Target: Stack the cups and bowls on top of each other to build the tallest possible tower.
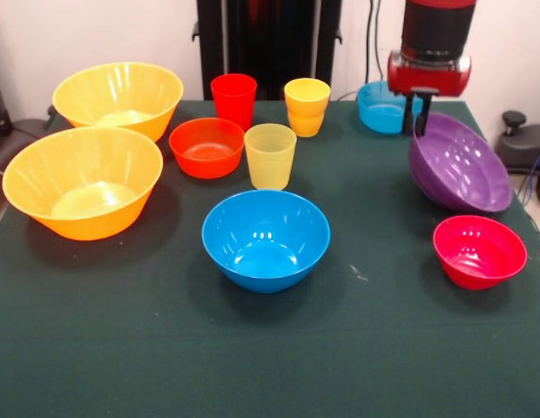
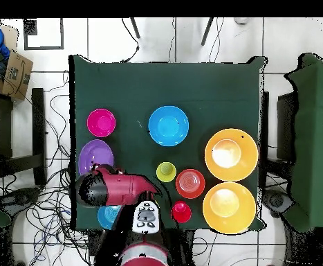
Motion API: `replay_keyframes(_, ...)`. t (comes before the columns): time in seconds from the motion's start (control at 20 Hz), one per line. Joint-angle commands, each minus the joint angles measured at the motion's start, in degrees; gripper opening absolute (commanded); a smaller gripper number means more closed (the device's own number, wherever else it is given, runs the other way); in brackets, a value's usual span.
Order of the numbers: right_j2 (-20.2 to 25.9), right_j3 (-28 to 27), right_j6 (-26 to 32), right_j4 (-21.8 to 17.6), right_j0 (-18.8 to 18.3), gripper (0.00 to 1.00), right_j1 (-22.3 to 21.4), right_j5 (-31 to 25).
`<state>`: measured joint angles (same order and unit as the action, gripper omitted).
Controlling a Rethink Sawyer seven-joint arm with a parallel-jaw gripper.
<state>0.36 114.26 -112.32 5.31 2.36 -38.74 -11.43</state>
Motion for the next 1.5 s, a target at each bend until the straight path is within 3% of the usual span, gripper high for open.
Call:
replay_keyframes(0.05,1.9,2.0,-1.9,-1.3,-2.5,0.0,-9.9,-15.2)
replay_keyframes(0.3,3.1,1.4,0.6,-2.8,-4.8,0.0,-12.9,-17.6)
replay_keyframes(0.85,4.4,-5.1,5.4,-6.3,-8.2,0.0,-15.0,-21.3)
replay_keyframes(1.45,9.3,-10.0,12.6,-11.5,-17.1,0.0,-13.1,-25.1)
replay_keyframes(1.5,10.3,-10.6,14.4,-11.7,-19.2,0.0,-12.6,-25.2)
